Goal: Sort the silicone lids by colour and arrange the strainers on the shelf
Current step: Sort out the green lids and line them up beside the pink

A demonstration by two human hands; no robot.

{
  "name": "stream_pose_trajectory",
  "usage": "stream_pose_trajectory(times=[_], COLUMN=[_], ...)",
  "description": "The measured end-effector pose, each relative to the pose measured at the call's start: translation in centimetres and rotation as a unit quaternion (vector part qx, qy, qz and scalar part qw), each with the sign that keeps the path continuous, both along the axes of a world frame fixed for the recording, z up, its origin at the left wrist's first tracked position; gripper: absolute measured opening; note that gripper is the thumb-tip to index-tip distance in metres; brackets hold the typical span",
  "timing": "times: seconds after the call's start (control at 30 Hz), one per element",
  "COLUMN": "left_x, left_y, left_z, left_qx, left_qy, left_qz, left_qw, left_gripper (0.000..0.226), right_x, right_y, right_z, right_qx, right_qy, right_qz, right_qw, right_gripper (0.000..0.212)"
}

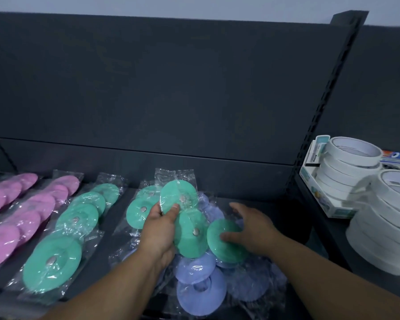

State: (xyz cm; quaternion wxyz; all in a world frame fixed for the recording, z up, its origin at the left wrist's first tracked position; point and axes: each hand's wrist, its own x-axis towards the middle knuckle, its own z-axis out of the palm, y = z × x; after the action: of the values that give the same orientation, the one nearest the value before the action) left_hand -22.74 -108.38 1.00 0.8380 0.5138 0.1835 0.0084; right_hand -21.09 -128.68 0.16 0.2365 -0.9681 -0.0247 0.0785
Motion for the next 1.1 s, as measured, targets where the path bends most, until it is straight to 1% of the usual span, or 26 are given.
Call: stream_pose_trajectory(times=[0.07, 0.13, 0.2, 0.23, 0.27, 0.3, 0.37, 0.4, 0.43, 0.53, 0.63, 0.7, 0.8, 0.87, 0.9, 0.93, 0.97, 1.0, 1.03, 1.07, 1.1], left_x=[0.0, 0.1, 0.3, 0.4, 0.6, 0.6, 0.8, 0.7, 0.5, -0.3, -1.4, -2.1, -2.5, -2.1, -1.8, -1.6, -1.3, -1.0, -0.7, -0.5, -0.4], left_y=[-0.1, 0.1, 0.5, 0.8, 1.1, 1.4, 2.0, 2.2, 2.4, 2.6, 3.5, 4.6, 6.8, 8.7, 9.8, 10.8, 11.9, 13.0, 14.1, 15.1, 15.9], left_z=[0.1, 0.1, 0.1, 0.1, 0.2, 0.3, 0.8, 1.2, 1.5, 2.1, 2.0, 1.8, 1.8, 2.0, 2.2, 2.6, 2.8, 3.1, 3.2, 3.2, 3.1], left_qx=[-0.005, -0.012, -0.019, -0.021, -0.023, -0.027, -0.042, -0.049, -0.055, -0.074, -0.056, -0.043, 0.012, 0.056, 0.071, 0.085, 0.101, 0.120, 0.142, 0.164, 0.180], left_qy=[0.001, 0.001, 0.001, -0.001, -0.004, -0.008, -0.016, -0.020, -0.023, -0.034, -0.034, -0.032, -0.046, -0.058, -0.066, -0.076, -0.086, -0.095, -0.104, -0.111, -0.115], left_qz=[-0.006, -0.007, -0.003, 0.002, 0.008, 0.014, 0.016, 0.014, 0.010, -0.011, -0.025, -0.041, -0.072, -0.063, -0.055, -0.046, -0.034, -0.019, -0.008, -0.007, -0.012], left_qw=[1.000, 1.000, 1.000, 1.000, 1.000, 1.000, 0.999, 0.998, 0.998, 0.997, 0.998, 0.998, 0.996, 0.995, 0.994, 0.992, 0.991, 0.988, 0.984, 0.980, 0.977], left_gripper=[0.012, 0.012, 0.011, 0.012, 0.012, 0.014, 0.017, 0.017, 0.018, 0.023, 0.025, 0.029, 0.024, 0.027, 0.028, 0.028, 0.027, 0.028, 0.029, 0.031, 0.032], right_x=[0.1, 0.1, 0.1, 0.2, 0.2, 0.0, -0.4, -0.7, -1.2, -2.5, -3.3, -3.6, -3.5, -3.1, -2.7, -2.4, -2.2, -2.1, -2.1, -2.5, -2.7], right_y=[0.4, 0.9, 1.0, 0.9, 0.9, 0.9, 1.6, 2.2, 3.1, 6.2, 8.6, 10.1, 13.0, 14.7, 15.4, 15.8, 16.1, 16.1, 16.2, 16.2, 16.2], right_z=[0.0, 0.2, 0.7, 1.2, 1.9, 2.7, 3.9, 4.1, 4.0, 2.2, 0.8, 0.5, 1.0, 1.5, 1.6, 1.6, 1.5, 1.1, 0.7, 0.2, -0.5], right_qx=[-0.026, -0.005, 0.090, 0.154, 0.217, 0.284, 0.418, 0.463, 0.478, 0.439, 0.443, 0.434, 0.441, 0.451, 0.439, 0.400, 0.331, 0.242, 0.153, 0.073, 0.002], right_qy=[0.000, -0.040, -0.080, -0.087, -0.085, -0.067, 0.001, 0.038, 0.063, 0.071, 0.064, 0.067, 0.078, 0.072, 0.055, 0.032, 0.005, -0.011, -0.013, -0.008, -0.002], right_qz=[0.008, -0.017, -0.050, -0.066, -0.081, -0.089, -0.086, -0.081, -0.071, -0.076, -0.121, -0.140, -0.166, -0.159, -0.147, -0.135, -0.117, -0.094, -0.059, -0.018, 0.027], right_qw=[1.000, 0.999, 0.991, 0.982, 0.969, 0.952, 0.904, 0.882, 0.873, 0.892, 0.886, 0.887, 0.878, 0.875, 0.885, 0.906, 0.936, 0.966, 0.986, 0.997, 1.000], right_gripper=[0.091, 0.073, 0.043, 0.027, 0.016, 0.012, 0.012, 0.012, 0.012, 0.015, 0.027, 0.028, 0.025, 0.024, 0.024, 0.027, 0.030, 0.034, 0.042, 0.059, 0.086])
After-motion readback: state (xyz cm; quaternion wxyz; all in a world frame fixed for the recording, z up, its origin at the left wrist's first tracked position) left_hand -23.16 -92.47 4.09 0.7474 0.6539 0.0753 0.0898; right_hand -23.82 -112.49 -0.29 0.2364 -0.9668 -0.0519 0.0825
